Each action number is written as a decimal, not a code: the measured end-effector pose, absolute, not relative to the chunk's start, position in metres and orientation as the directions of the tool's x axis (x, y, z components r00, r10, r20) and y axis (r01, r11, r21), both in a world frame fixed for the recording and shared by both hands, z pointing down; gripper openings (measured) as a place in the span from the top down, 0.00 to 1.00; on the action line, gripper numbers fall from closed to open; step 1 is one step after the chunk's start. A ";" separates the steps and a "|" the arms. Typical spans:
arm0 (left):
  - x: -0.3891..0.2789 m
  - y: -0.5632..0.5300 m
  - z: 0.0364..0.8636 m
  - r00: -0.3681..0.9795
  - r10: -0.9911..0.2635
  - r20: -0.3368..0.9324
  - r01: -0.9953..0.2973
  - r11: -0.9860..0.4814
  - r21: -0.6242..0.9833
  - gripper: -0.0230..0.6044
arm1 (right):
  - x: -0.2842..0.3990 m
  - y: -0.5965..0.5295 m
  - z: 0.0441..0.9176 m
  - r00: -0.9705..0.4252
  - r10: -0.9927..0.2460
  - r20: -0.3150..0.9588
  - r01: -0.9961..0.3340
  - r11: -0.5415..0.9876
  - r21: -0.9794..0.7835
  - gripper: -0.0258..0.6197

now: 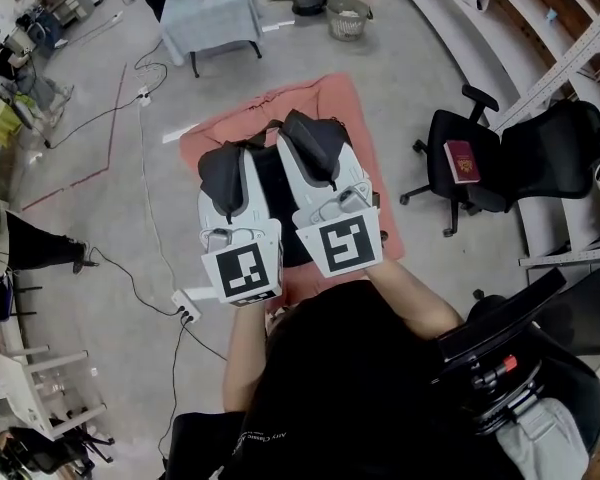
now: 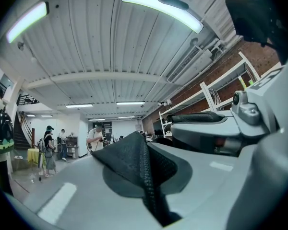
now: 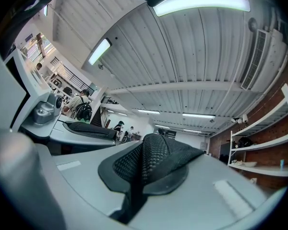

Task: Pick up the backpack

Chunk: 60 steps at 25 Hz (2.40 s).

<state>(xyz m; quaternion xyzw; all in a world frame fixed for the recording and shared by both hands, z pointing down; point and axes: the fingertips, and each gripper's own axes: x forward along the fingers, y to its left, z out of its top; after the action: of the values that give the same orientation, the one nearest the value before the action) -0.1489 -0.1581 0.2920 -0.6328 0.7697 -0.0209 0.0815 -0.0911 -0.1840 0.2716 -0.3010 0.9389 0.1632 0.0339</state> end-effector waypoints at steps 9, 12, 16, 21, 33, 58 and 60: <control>-0.144 -0.166 0.293 -0.159 -0.983 -0.091 -0.973 0.172 -0.157 0.94 | -0.089 -0.190 0.272 -0.809 -0.565 -0.161 -0.586 0.756 0.290 0.92; -0.144 -0.169 0.294 -0.151 -0.985 -0.082 -0.973 0.163 -0.165 0.94 | -0.089 -0.194 0.273 -0.805 -0.573 -0.154 -0.591 0.755 0.285 0.92; -0.143 -0.172 0.294 -0.149 -0.983 -0.110 -0.973 0.166 -0.161 0.94 | -0.088 -0.197 0.276 -0.805 -0.577 -0.137 -0.589 0.753 0.292 0.92; -0.143 -0.173 0.295 -0.149 -0.982 -0.119 -0.971 0.168 -0.171 0.94 | -0.089 -0.198 0.280 -0.809 -0.574 -0.125 -0.582 0.754 0.305 0.92; -0.147 -0.171 0.296 -0.142 -0.982 -0.121 -0.969 0.163 -0.187 0.94 | -0.095 -0.196 0.279 -0.810 -0.572 -0.125 -0.579 0.750 0.320 0.92; -0.145 -0.168 0.297 -0.129 -0.983 -0.130 -0.967 0.154 -0.204 0.94 | -0.093 -0.194 0.280 -0.816 -0.564 -0.129 -0.570 0.746 0.344 0.92; -0.143 -0.168 0.297 -0.130 -0.983 -0.132 -0.966 0.156 -0.205 0.94 | -0.091 -0.194 0.280 -0.818 -0.561 -0.131 -0.567 0.746 0.349 0.92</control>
<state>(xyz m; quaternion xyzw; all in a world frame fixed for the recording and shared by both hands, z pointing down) -0.1426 -0.1685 0.2967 -0.6488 0.7510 -0.0348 0.1177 -0.0910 -0.1939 0.2797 -0.3019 0.9343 0.1895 0.0088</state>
